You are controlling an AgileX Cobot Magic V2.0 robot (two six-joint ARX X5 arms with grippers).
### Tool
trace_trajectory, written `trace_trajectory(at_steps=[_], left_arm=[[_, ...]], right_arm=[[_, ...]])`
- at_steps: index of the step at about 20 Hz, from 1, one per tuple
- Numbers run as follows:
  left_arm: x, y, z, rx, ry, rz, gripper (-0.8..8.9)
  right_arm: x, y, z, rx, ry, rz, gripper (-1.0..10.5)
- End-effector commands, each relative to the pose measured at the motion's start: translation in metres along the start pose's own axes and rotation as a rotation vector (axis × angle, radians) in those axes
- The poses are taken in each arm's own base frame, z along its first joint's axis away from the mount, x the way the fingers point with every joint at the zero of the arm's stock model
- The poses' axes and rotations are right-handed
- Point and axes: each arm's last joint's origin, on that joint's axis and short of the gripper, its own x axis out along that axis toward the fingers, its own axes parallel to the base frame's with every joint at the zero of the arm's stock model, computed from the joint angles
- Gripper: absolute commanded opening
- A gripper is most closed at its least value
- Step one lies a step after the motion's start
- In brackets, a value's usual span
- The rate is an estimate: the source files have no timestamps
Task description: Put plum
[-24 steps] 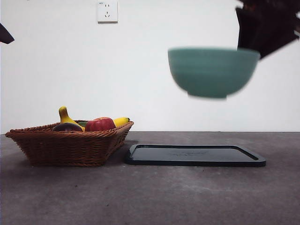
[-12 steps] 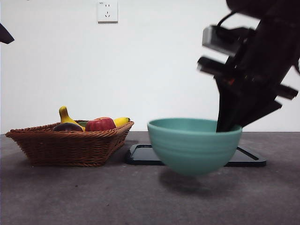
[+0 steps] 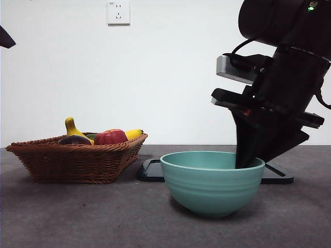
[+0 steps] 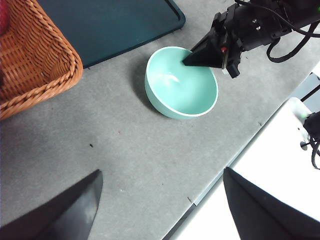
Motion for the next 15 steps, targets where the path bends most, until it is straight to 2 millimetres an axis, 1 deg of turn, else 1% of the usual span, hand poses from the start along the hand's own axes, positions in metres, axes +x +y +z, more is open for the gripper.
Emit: trace_trajectory(at_steps=[1, 4, 6, 10, 12, 15], left_arm=[[-0.001, -0.001, 0.003, 0.02, -0.007, -0.009, 3.71], [-0.001, -0.001, 0.003, 0.02, -0.007, -0.009, 3.71], [-0.001, -0.001, 0.003, 0.02, -0.007, -0.009, 3.71], [-0.001, -0.001, 0.003, 0.02, -0.007, -0.009, 3.71], [-0.001, -0.001, 0.003, 0.02, -0.007, -0.009, 3.71], [-0.001, -0.001, 0.003, 0.019, -0.007, -0.009, 3.71]], right_arm=[[0.002, 0.003, 0.001, 0.003, 0.005, 0.003, 2.7], [-0.007, 0.004, 0.002, 0.001, -0.019, 0.009, 2.8], [-0.023, 0.006, 0.004, -0.003, -0.045, 0.016, 2.8], [-0.074, 0.012, 0.005, -0.017, -0.154, 0.046, 2.8], [-0.102, 0.014, -0.002, -0.034, -0.207, 0.101, 2.8], [-0.135, 0.015, -0.02, -0.053, -0.248, 0.181, 2.8]])
